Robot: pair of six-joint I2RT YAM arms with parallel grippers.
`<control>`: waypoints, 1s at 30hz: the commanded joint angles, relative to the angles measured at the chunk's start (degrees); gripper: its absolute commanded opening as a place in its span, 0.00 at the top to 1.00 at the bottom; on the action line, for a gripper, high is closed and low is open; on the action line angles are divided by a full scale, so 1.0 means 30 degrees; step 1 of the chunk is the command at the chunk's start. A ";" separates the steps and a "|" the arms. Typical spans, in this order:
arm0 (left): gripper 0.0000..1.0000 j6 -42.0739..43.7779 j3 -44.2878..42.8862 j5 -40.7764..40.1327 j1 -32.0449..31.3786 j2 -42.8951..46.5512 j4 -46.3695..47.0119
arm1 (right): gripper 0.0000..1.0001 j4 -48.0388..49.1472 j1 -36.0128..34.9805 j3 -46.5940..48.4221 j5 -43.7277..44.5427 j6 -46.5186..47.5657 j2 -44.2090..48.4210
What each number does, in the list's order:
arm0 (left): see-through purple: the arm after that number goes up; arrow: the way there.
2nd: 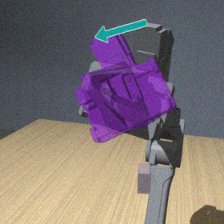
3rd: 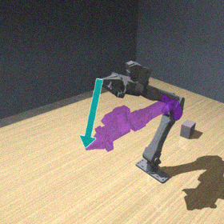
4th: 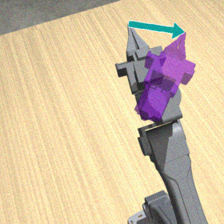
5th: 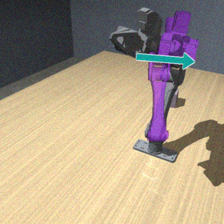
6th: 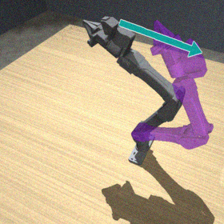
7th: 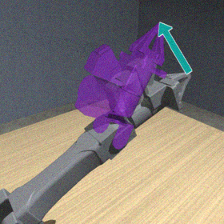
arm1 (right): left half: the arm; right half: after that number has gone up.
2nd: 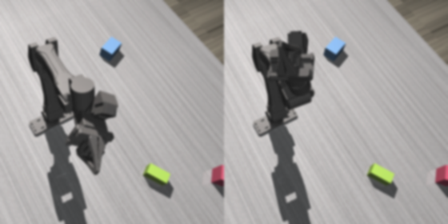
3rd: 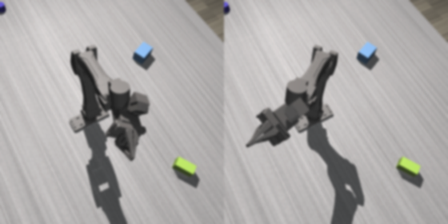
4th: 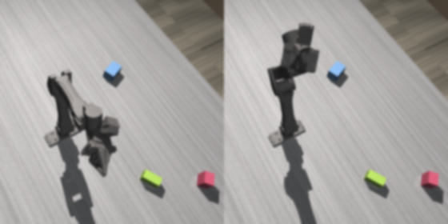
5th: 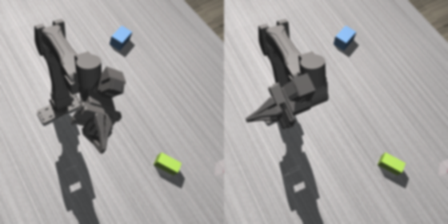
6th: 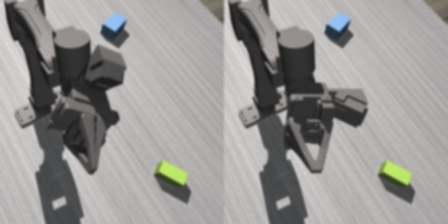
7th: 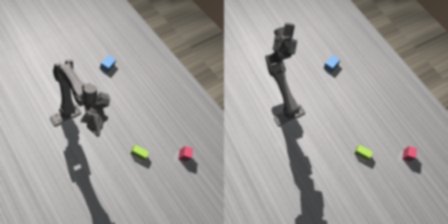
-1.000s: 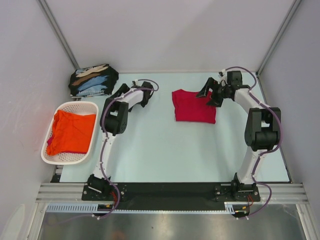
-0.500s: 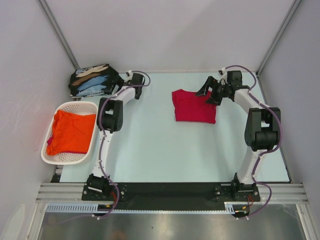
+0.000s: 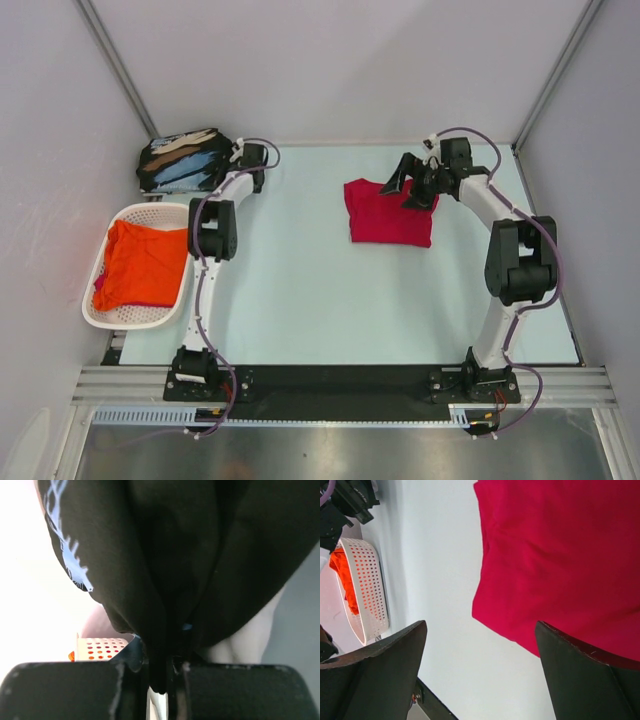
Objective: Fold and stack the t-shirts
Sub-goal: Smooth out wrinkles on the folded tshirt
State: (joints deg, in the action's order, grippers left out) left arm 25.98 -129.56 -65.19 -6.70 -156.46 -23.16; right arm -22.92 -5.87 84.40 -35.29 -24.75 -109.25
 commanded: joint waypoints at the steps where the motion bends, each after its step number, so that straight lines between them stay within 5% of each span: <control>1: 1.00 -0.0629 -0.1346 0.1420 0.0680 0.0414 -0.0042 | 0.05 -0.0681 -0.0415 0.1485 0.0482 0.0253 0.1758; 9: 0.95 -0.3092 -0.0673 0.6142 -0.0049 0.1851 -0.2856 | 0.05 -0.1618 -0.1178 0.2013 0.1127 0.0048 0.2462; 10: 0.60 -0.3296 -0.0643 0.5795 -0.0226 0.1852 -0.3002 | 0.05 -0.1648 -0.1295 0.1955 0.1157 0.0019 0.2549; 11: 0.03 -0.3385 -0.0381 0.4893 -0.0402 0.1881 -0.2887 | 0.05 -0.1706 -0.1354 0.1896 0.1215 -0.0010 0.2608; 20: 0.00 -0.3298 0.2519 0.5175 -0.1721 0.3374 -0.1803 | 0.05 -0.2527 -0.1882 0.1399 0.1860 0.0048 0.3545; 30: 0.00 -0.1778 0.0326 0.5294 -0.2630 0.1150 -0.1162 | 0.05 -0.3726 -0.1970 0.3471 0.1538 0.0252 0.2552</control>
State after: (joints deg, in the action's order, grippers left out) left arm 19.75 -125.91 -55.70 -13.58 -149.38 -27.81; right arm -31.75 -11.46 88.86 -30.39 -24.84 -101.27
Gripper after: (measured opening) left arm 0.994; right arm 0.949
